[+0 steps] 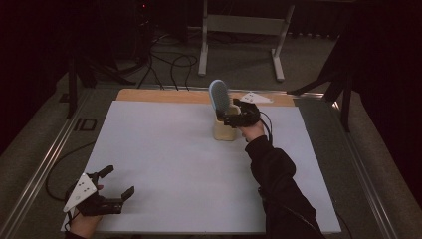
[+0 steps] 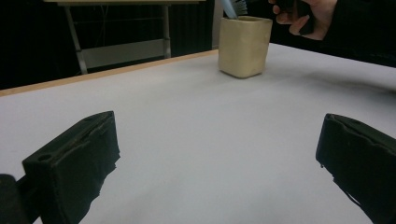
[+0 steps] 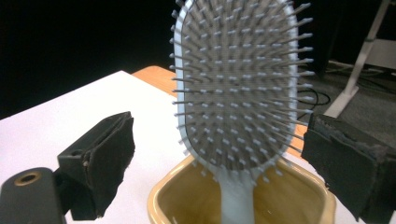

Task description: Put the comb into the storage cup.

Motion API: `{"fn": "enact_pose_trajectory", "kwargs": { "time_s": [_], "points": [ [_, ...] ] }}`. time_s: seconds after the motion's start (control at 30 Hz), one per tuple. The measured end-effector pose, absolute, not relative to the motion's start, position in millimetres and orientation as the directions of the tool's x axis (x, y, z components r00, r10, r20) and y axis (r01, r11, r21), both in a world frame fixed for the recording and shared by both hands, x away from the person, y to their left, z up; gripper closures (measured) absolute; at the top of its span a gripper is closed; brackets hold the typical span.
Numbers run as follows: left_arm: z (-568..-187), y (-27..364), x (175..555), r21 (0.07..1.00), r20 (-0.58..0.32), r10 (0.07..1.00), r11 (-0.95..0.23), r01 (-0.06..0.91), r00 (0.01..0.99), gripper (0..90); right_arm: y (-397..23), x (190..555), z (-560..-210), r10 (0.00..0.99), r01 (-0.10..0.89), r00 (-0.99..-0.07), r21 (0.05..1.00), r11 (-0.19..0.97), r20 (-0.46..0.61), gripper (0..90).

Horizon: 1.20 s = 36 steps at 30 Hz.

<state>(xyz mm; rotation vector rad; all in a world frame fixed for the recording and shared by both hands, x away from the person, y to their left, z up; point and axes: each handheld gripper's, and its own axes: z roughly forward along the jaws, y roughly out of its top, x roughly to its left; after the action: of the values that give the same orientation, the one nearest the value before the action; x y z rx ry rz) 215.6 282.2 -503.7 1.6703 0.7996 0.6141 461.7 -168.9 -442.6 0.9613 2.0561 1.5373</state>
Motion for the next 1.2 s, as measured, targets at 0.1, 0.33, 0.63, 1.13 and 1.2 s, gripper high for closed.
{"fn": "enact_pose_trajectory", "kwargs": {
  "time_s": [0.1, 0.33, 0.63, 1.13, 1.2],
  "points": [
    [-504, 282, 215, 0.972, -0.01, 0.774, -0.141, 0.188, 0.633, 0.0, -171, 461, -442, 0.723, 0.288, -0.686, 0.944, 0.158, 0.088, 9.0],
    [-503, 282, 216, 0.972, -0.007, 0.774, -0.143, 0.186, 0.634, 0.0, -174, 458, -439, 0.734, 0.29, -0.674, 0.943, 0.165, 0.078, 8.5],
    [-503, 282, 215, 0.972, -0.004, 0.773, -0.146, 0.185, 0.634, 0.0, -176, 454, -433, 0.737, 0.301, -0.671, 0.937, 0.176, 0.077, 8.5],
    [-503, 282, 215, 0.972, -0.007, 0.773, -0.144, 0.185, 0.635, 0.0, -179, 453, -428, 0.729, 0.317, -0.68, 0.928, 0.198, 0.077, 8.7],
    [-503, 281, 216, 0.972, -0.007, 0.773, -0.144, 0.186, 0.634, 0.0, -179, 453, -427, 0.72, 0.32, -0.689, 0.926, 0.201, 0.082, 9.0]
  ]
}}
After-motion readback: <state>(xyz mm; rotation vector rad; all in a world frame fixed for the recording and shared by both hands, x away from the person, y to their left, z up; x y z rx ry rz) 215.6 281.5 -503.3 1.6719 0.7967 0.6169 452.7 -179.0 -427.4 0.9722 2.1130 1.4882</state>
